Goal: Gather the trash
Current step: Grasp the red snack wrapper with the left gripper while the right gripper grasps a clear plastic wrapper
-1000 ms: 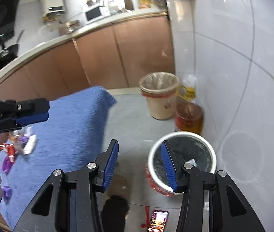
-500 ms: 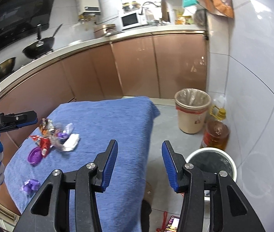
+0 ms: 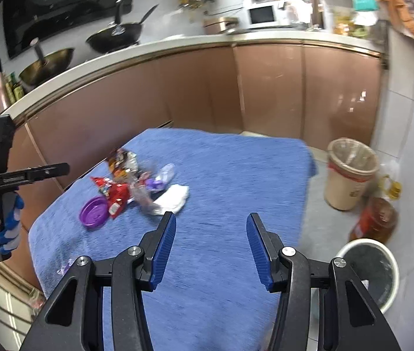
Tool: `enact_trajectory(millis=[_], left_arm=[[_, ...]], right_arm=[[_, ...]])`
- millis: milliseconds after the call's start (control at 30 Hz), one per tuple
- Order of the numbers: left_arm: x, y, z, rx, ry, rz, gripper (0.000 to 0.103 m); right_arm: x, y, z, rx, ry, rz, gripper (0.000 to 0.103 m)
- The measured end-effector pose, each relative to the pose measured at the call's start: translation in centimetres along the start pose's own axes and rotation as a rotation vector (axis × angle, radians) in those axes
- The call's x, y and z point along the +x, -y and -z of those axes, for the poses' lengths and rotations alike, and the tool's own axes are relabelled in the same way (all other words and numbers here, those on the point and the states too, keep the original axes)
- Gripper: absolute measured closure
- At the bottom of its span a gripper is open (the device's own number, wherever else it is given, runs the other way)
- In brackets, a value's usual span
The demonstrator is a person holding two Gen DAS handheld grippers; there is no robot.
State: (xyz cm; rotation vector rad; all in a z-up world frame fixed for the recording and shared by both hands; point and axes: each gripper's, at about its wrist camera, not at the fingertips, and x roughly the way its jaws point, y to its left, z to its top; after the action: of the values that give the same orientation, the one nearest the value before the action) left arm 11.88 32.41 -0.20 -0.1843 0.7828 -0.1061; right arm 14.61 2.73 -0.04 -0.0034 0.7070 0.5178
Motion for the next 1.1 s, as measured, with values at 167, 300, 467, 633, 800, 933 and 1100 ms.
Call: enact_trajectory(millis=[167,300,467,633,800,933,1100], left_arm=[[3.2,-0.4,1.0,0.058,-0.065,-0.021,0.041],[5.8,-1.1,1.2,0.080,-0.096,-0.032,0.041],[8.1,-2.1,0.9,0.081,-0.117,-0.024,0.041],[9.5,-2.3,0.6,0.099,-0.134,0.015,0.041],[10.3,-2.1,0.6,0.127,-0.141,0.038,0.043],[10.5,-1.9,0.5,0.126,-0.142,0.064,0.069],[10.5,-1.6,0.2,0.105,-0.134,0.087,0.088]], right_arm=[[4.0,-2.7,-0.9,-0.061,-0.049,-0.068,0.053],[7.3,-4.5,-1.5,-0.110,-0.090,-0.106,0.053],[11.2,-5.8,-2.1,-0.146,-0.129,-0.130,0.053],[14.3,-6.5,-2.3,-0.157,-0.164,-0.160,0.053],[16.1,-7.2,-2.0,-0.177,-0.189,-0.190,0.054],[16.7,-7.9,-1.9,-0.200,-0.200,-0.198,0.077],[16.4,-8.1,-1.8,-0.217,-0.206,-0.201,0.099]])
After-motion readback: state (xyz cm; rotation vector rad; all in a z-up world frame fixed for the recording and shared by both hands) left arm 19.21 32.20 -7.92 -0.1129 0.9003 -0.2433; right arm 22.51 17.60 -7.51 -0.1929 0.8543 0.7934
